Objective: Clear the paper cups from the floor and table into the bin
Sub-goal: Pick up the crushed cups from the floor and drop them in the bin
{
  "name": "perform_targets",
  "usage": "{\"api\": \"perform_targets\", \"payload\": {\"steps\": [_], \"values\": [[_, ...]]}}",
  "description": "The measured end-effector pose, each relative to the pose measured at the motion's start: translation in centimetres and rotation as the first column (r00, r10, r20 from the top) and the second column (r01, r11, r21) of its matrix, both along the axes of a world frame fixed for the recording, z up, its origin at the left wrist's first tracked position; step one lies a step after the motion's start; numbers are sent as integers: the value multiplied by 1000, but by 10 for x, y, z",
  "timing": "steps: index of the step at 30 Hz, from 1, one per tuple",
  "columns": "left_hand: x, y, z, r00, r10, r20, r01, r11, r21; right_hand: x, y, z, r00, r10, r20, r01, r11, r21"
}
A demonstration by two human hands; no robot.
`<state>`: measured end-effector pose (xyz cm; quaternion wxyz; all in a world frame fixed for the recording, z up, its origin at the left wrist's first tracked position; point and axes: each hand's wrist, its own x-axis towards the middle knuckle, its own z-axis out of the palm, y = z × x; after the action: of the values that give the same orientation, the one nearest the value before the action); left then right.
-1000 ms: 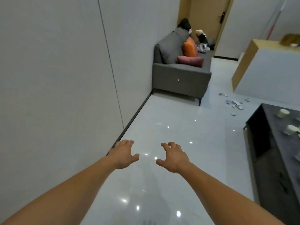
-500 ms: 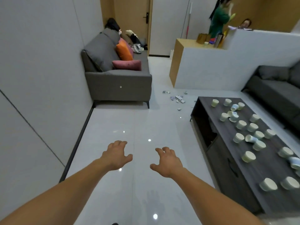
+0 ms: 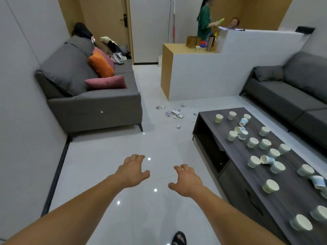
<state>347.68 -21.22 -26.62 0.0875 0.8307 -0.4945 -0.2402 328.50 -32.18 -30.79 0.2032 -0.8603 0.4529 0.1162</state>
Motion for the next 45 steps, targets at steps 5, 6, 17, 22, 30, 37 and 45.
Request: {"api": "perform_targets", "payload": {"steps": [5,6,17,22,30,37,45], "values": [[19,-100,10,1000,22,18,-22,1000,8,24,-101,2,1000,9,23,-9,1000,4],[23,-119,12,999,29,24,-29,1000,3,28,-118,4,999,17,29,-17,1000,4],[87,-295,-9,1000,-5,-27,5,1000,23,86,-293,-3,1000,11,-10,-10,1000,20],[147,-400,-15,998,-61,-34,61,998,-4,137,-378,-2,1000,-23,-14,22,999,-40],[222,-540,-3,989,-151,2,151,988,43,205,-503,9,994,-112,18,113,993,-40],[250,-669,-20,983,-181,2,180,980,83,242,-632,-10,995,-103,12,103,995,-1],[286,-818,-24,994,-105,-7,104,981,165,271,-800,-27,998,-63,-23,64,996,64]]}}
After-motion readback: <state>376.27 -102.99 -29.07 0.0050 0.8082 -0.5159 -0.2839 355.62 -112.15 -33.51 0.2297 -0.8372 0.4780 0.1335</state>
